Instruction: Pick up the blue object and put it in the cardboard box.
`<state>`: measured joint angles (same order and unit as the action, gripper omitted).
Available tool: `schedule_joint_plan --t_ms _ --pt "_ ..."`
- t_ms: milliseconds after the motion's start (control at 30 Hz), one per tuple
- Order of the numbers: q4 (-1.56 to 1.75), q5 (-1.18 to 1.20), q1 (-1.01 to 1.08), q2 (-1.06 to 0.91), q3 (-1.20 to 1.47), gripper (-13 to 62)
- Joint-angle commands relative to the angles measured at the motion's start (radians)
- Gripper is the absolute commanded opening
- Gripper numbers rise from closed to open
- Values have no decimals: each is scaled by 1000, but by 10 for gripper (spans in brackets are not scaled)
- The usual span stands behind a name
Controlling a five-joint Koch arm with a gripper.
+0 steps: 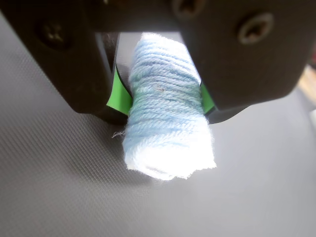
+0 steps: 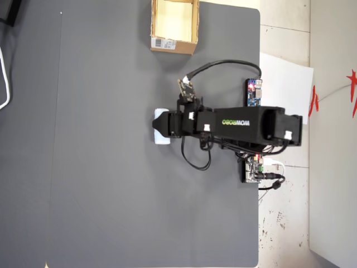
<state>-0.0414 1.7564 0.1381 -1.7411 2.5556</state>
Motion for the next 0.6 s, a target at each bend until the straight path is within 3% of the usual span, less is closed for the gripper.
schedule_joint_plan --t_ms 0,267,567 --pt "167 51 14 -67 -2 200" --pt "391 18 140 -213 89 200" --pt "477 -98 337 -268 11 200"
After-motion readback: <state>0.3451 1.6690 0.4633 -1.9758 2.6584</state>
